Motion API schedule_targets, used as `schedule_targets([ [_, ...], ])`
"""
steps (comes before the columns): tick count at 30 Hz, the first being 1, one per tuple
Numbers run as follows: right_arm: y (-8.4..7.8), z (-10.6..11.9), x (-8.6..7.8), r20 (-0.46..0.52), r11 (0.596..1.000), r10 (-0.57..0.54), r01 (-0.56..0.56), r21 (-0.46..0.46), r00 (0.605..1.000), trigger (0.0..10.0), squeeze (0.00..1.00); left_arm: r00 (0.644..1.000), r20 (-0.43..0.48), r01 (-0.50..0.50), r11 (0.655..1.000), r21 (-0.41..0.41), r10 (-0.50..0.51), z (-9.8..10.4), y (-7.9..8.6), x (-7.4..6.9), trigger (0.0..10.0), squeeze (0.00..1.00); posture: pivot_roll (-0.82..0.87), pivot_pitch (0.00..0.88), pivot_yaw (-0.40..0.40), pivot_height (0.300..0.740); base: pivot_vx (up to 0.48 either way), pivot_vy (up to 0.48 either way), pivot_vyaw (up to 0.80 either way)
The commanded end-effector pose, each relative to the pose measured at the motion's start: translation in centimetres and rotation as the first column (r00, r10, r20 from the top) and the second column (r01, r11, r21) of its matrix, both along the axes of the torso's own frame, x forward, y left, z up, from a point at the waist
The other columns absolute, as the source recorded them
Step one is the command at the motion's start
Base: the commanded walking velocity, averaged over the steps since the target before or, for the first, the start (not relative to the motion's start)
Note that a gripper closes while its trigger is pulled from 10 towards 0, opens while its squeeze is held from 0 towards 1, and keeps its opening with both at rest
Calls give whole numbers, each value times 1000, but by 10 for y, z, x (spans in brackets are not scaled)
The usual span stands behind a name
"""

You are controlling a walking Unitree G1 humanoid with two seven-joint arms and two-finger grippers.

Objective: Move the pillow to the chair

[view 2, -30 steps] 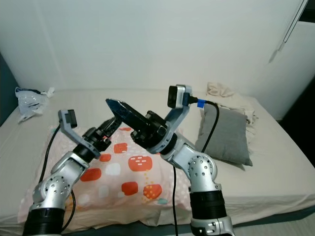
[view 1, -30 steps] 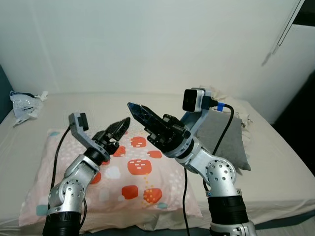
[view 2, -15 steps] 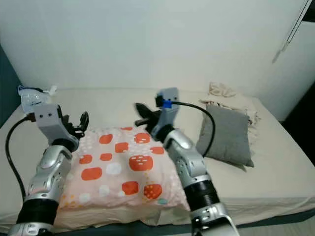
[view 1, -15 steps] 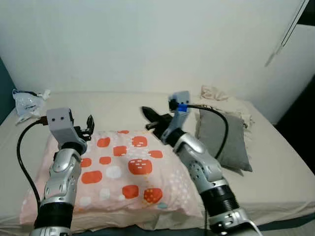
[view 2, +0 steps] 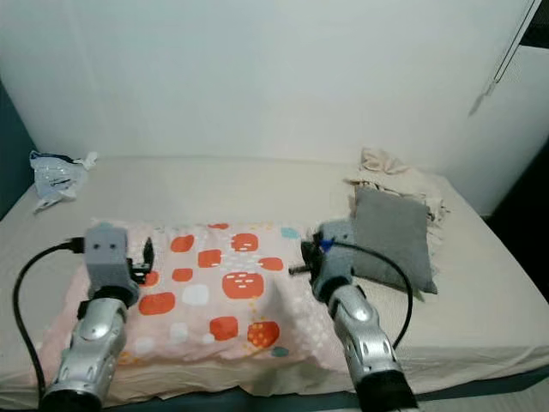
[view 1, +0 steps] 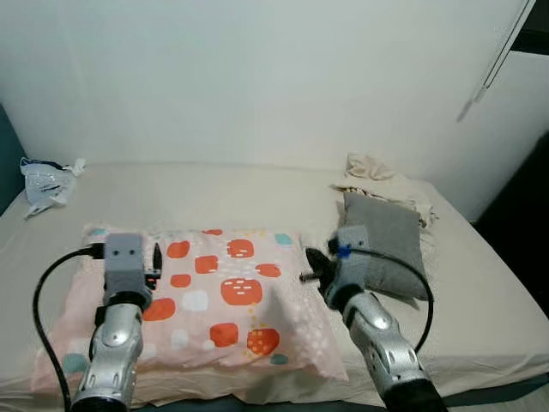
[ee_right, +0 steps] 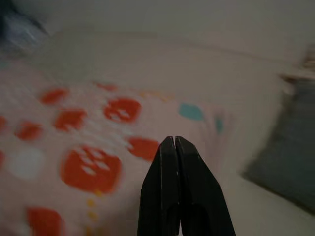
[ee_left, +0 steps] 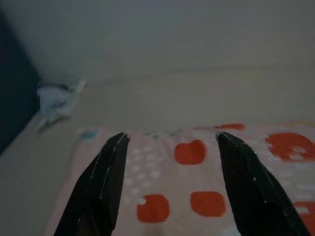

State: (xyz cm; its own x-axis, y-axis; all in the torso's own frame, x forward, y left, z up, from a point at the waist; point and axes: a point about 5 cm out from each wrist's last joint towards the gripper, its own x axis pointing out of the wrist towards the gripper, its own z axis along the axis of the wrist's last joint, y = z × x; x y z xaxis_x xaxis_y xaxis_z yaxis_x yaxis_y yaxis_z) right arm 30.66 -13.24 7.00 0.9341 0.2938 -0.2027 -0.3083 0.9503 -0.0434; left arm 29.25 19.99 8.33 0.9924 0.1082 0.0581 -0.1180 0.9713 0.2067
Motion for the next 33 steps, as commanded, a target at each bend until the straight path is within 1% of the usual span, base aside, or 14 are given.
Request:
schedule_targets([
  [1,-4,-7,-2,8,996,1,-1,-84,1000,10000,0,999,-25,45,997,66,-43,-9,-6,-2,10000,0,-12,0,-116,740,0,0,0],
  [2,-4,-7,-2,8,996,1,-1,-84,1000,10000,0,999,-25,45,997,66,-43,-9,-6,-2,10000,0,-12,0,-116,740,0,0,0],
  [3,-5,-9,-2,38,992,8,-3,-124,999,10000,0,996,5,82,978,191,-84,-7,-7,-3,10000,0,-29,0,-99,740,0,0,0],
  [6,-3,-11,-3,49,988,25,-18,-151,998,10000,0,994,4,107,968,225,-111,-9,-7,-5,10000,0,-34,0,-97,740,0,0,0],
  [8,-7,-9,-2,77,987,3,9,-158,997,10000,0,999,-14,50,986,156,-49,-13,-1,-5,10000,0,-41,0,-92,740,0,0,0],
  [10,-12,-8,-4,116,978,-13,37,-204,993,10000,0,998,-37,53,988,145,-48,-15,2,-6,10000,0,-49,0,-85,740,0,0,0],
  [12,-17,-12,-6,94,986,-64,77,-146,994,10000,0,998,-55,41,994,98,-35,-19,6,-8,10000,0,-63,1,-76,740,0,0,0],
  [14,-23,-16,-10,103,979,-79,97,-178,992,10000,0,998,-62,14,1000,-2,-14,-24,7,-9,10000,0,-66,0,-67,740,0,0,0],
  [16,-26,-21,-14,86,978,-71,86,-188,994,10000,0,995,-35,92,994,-62,-94,-19,-3,-9,10000,0,-64,21,-61,740,0,0,0],
  [20,-31,-25,-18,88,975,-80,96,-199,993,10000,0,986,-22,165,983,-86,-167,-17,-15,-9,10000,0,-74,21,-53,740,0,0,0],
  [21,-33,-31,-22,62,975,-124,133,-179,990,10000,0,984,-53,164,984,-68,-167,-20,-18,-6,10000,0,-69,35,-50,740,0,0,0],
  [27,-26,-41,-28,31,976,-114,118,-182,993,10000,0,992,-111,52,992,-115,-65,-25,-12,2,10000,0,-48,47,-69,740,0,0,0],
  [31,-23,-39,-20,17,973,-153,153,-173,988,10000,0,990,-110,78,994,-77,-86,-21,-13,3,10000,0,-39,64,-74,740,0,0,0],
  [33,-21,-39,-18,-13,980,-113,109,-169,993,10000,0,988,-121,87,992,-86,-98,-23,-13,1,10000,0,-44,69,-75,740,0,0,0],
])
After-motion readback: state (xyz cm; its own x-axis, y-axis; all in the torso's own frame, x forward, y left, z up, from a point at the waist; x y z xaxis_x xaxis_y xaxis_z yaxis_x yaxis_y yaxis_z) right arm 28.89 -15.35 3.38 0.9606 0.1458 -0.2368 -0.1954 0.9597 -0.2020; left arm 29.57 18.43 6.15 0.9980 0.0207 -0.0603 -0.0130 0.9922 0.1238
